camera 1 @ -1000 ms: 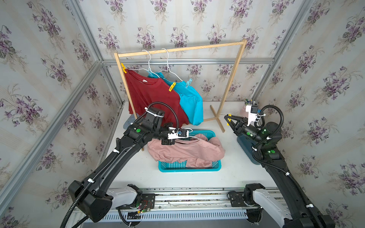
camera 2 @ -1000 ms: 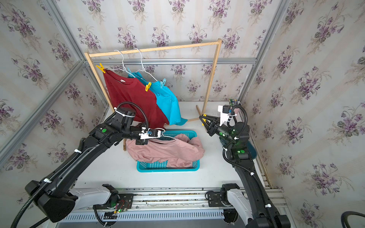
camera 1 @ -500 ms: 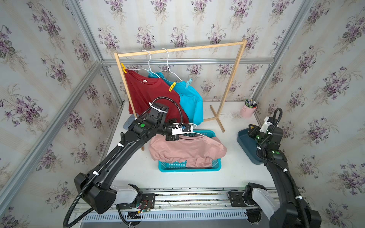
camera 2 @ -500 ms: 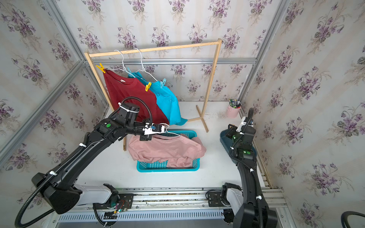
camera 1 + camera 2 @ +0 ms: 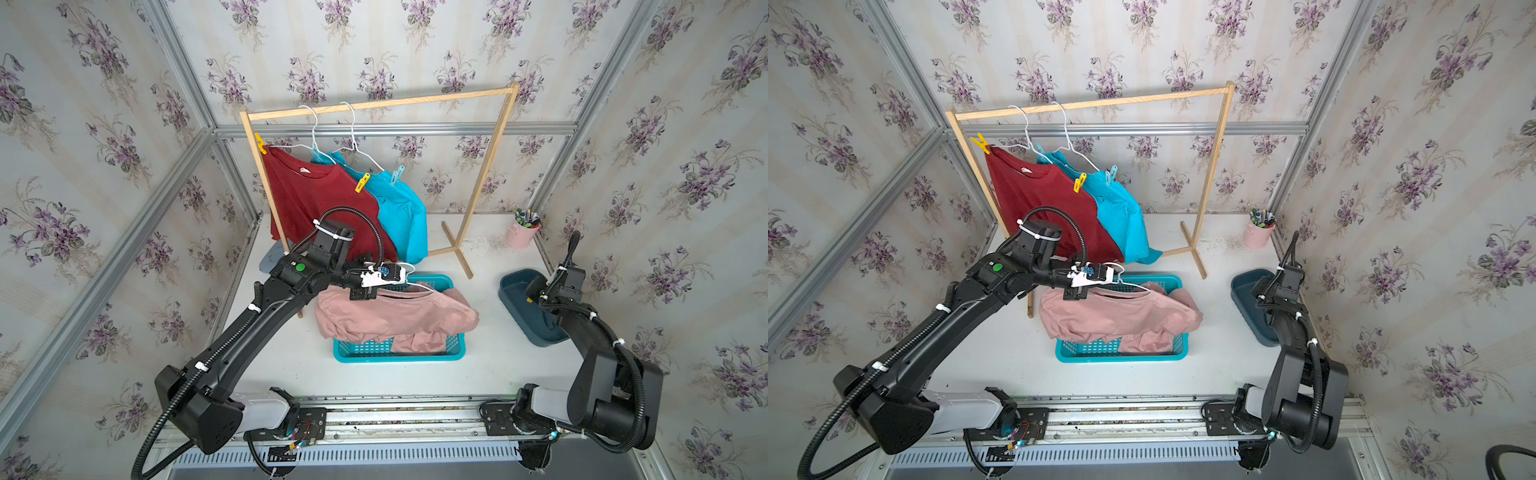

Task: Remove the clothespins securing t-shirts to the hanger
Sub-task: Place the clothespin in the storage box, then adjust the hanger.

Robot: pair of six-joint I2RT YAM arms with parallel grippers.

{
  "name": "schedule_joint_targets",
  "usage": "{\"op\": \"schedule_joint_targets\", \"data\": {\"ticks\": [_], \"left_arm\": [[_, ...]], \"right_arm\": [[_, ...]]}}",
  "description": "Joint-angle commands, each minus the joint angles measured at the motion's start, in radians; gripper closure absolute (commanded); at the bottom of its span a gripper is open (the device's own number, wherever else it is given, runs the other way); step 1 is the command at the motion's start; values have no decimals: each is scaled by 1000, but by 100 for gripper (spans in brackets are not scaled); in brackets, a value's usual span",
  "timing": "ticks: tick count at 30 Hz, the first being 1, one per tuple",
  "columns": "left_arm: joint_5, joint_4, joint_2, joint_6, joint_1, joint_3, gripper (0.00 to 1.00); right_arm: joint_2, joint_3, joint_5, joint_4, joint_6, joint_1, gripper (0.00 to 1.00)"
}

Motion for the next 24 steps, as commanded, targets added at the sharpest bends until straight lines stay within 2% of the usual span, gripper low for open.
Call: {"op": "schedule_joint_targets", "data": {"ticks": [1,5,10,14,18,22,24], "left_arm": [[43,28,-18,0,0,-8,100],[36,35,-31,-2,0,-17,100],[25,55,-32,-67,0,-7,100],[-36,59,-48,-130,0,22,100],[-100,59,-92,-156,1,44,100],[-224,50,-144,-283,0,70,100],[-245,45,-168,-315,3,51,100]], "right_arm": [[4,26,14,-37,-16,-1,42],[-16,50,-29,-90,-15,-1,39],[-129,70,-194,-134,-10,35,38],[-298,95,-265,-107,-15,211,37],[-410,144,-263,-78,-30,405,35],[-422,213,-333,-81,-55,491,35],[-417,251,-392,-69,-75,530,35]]}}
